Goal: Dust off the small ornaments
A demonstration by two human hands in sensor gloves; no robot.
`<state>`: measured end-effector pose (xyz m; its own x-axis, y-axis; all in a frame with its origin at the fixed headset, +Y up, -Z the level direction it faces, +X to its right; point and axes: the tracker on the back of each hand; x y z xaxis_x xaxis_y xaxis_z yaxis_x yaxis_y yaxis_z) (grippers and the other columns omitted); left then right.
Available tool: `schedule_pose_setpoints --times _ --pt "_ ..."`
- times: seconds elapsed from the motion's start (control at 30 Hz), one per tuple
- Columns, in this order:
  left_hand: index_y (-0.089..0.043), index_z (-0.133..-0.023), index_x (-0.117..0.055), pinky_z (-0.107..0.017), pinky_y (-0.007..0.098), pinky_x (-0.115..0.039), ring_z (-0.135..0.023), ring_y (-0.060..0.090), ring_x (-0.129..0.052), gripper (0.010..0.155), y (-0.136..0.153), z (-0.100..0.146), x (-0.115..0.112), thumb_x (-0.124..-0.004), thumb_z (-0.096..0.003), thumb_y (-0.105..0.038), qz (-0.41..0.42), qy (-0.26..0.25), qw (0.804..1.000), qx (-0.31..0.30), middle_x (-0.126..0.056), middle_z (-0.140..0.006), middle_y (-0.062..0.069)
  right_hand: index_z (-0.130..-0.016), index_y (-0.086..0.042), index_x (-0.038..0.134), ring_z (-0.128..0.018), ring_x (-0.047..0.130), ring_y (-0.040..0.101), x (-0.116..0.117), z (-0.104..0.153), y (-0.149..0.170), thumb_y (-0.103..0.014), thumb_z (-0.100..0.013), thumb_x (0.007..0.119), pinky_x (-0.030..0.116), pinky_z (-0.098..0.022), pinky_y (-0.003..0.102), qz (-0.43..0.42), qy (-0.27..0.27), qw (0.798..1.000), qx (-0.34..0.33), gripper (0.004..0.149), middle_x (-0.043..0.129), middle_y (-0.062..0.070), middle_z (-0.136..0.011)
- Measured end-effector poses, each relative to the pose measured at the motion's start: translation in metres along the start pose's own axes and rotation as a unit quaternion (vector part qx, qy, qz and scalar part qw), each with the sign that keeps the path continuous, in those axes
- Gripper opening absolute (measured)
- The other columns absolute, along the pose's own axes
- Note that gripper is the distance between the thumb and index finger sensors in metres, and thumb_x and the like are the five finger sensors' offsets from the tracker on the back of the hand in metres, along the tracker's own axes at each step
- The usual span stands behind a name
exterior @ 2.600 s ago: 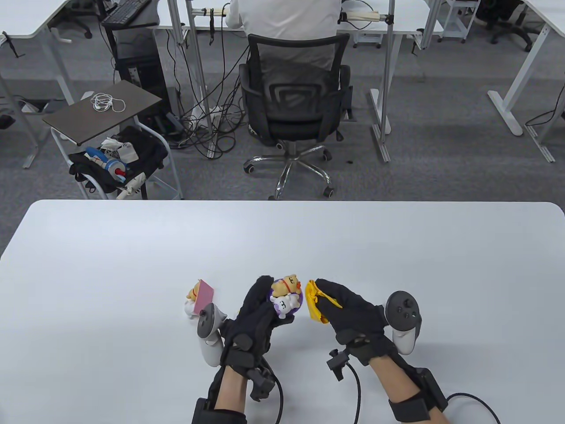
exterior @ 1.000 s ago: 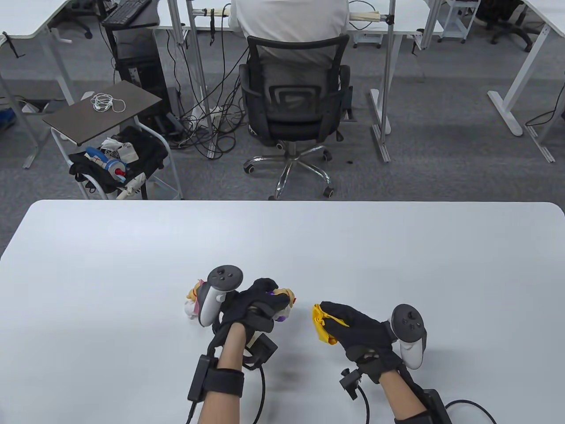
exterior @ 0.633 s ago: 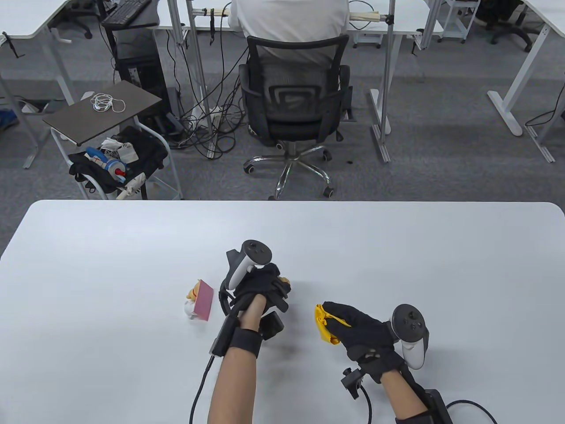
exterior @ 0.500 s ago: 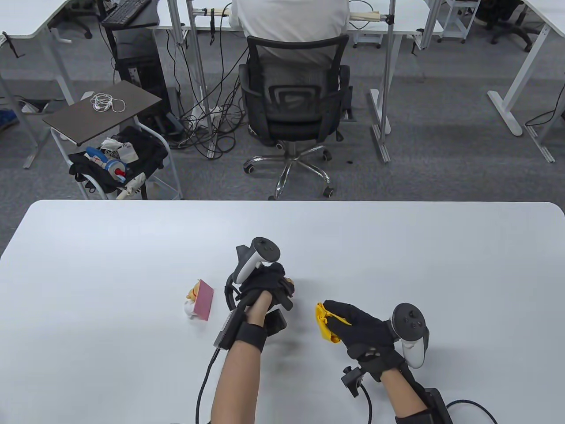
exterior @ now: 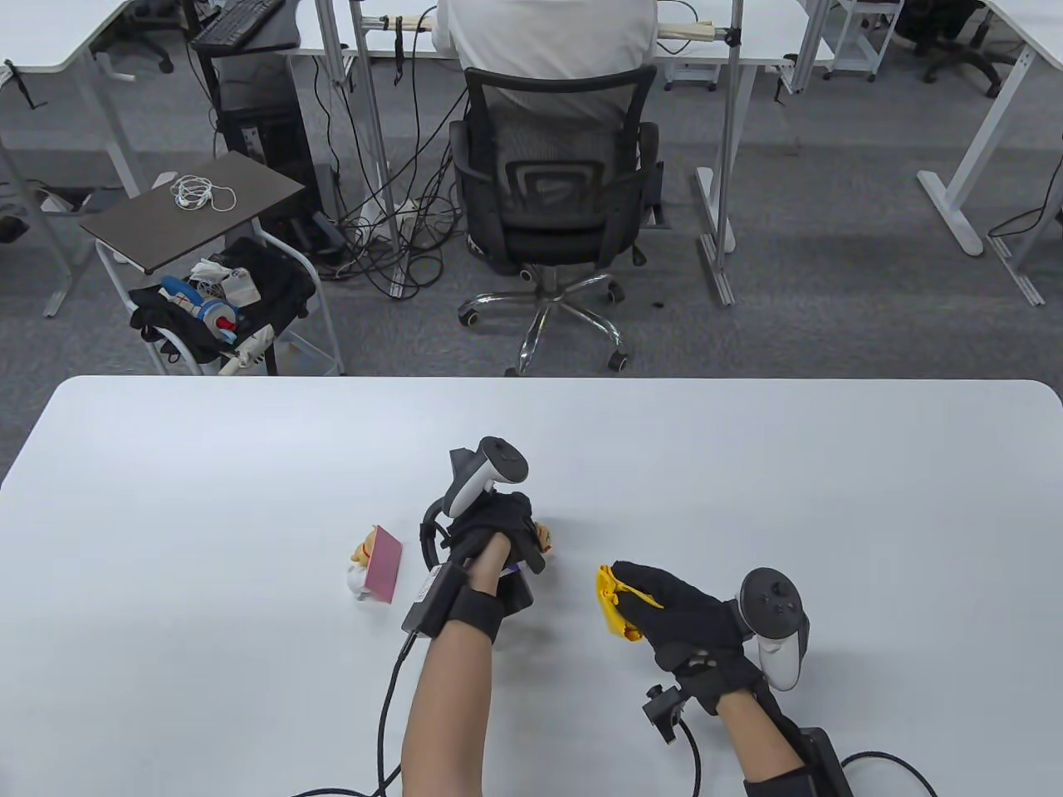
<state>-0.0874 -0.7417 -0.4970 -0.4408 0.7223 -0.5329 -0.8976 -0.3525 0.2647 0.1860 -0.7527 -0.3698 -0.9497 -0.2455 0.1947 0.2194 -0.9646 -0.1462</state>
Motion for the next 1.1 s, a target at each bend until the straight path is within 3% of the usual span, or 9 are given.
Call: schedule_pose_setpoints --times 0.23,0.37,0.53,0.8,0.97,1.1 --pt "-0.027 -0.108 -0.056 -0.055 0.049 -0.075 -0.081 0.038 -0.084 0.059 -0.002 0.002 0.002 -0.078 -0.0542 -0.031 -0.061 -0.064 0.996 0.016 -0.062 -0.109 0.023 -0.092 -0.019 0.085 -0.076 0.089 0.041 0.001 -0.001 0.002 -0.028 -0.048 0.088 0.072 -0.059 0.06 0.006 0.0 1.0 0.001 0.045 0.087 0.014 -0.077" --pt "-0.024 -0.106 -0.059 -0.056 0.048 -0.076 -0.08 0.036 -0.086 0.058 0.0 0.002 -0.001 -0.08 -0.0534 -0.032 -0.085 -0.068 0.994 0.023 -0.066 -0.107 0.019 -0.092 -0.019 0.085 -0.076 0.089 0.041 0.001 -0.001 0.002 -0.028 -0.048 0.088 0.072 -0.059 0.06 0.008 -0.002 1.0 0.001 0.045 0.087 0.013 -0.077" --pt "-0.02 -0.106 -0.059 -0.061 0.05 -0.072 -0.086 0.038 -0.078 0.061 0.007 0.02 0.008 -0.082 -0.0519 -0.034 -0.044 -0.081 0.996 0.004 -0.058 -0.11 0.021 -0.092 -0.019 0.085 -0.076 0.09 0.041 0.003 -0.002 0.003 -0.028 -0.048 0.088 0.072 -0.058 0.06 0.008 -0.006 1.0 0.001 0.044 0.087 0.013 -0.077" --pt "-0.02 -0.108 -0.057 -0.062 0.052 -0.066 -0.091 0.042 -0.067 0.065 0.04 0.071 0.045 -0.081 -0.0526 -0.045 0.091 -0.113 0.989 -0.043 -0.054 -0.111 0.022 -0.092 -0.019 0.085 -0.075 0.09 0.041 0.009 -0.001 0.001 -0.029 -0.048 0.088 0.072 -0.058 0.06 0.018 -0.018 1.0 -0.006 0.045 0.088 0.013 -0.077" --pt "-0.02 -0.109 -0.053 -0.067 0.055 -0.059 -0.099 0.046 -0.052 0.069 0.081 0.082 0.055 -0.08 -0.0527 -0.048 0.104 -0.172 0.98 0.008 -0.048 -0.114 0.021 -0.092 -0.019 0.085 -0.075 0.09 0.041 0.01 0.001 -0.002 -0.029 -0.048 0.088 0.072 -0.058 0.06 0.022 -0.021 0.999 -0.012 0.045 0.088 0.013 -0.076" --pt "-0.013 -0.109 -0.048 -0.068 0.057 -0.058 -0.1 0.049 -0.05 0.076 0.12 0.072 0.046 -0.08 -0.0519 -0.051 0.06 -0.183 0.975 0.114 -0.047 -0.114 0.023 -0.092 -0.019 0.085 -0.075 0.09 0.041 0.013 0.001 -0.001 -0.029 -0.048 0.088 0.072 -0.058 0.06 0.028 -0.026 0.999 -0.012 0.045 0.088 0.013 -0.076"
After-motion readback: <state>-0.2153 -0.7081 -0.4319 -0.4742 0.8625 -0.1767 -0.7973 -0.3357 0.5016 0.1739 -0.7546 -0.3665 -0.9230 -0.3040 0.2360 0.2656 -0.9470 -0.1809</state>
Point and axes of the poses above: the tracker on the back of each hand, its own y axis roughly to the little-finger side, its own z axis roughly from the fingertips to the wrist, x = y × z
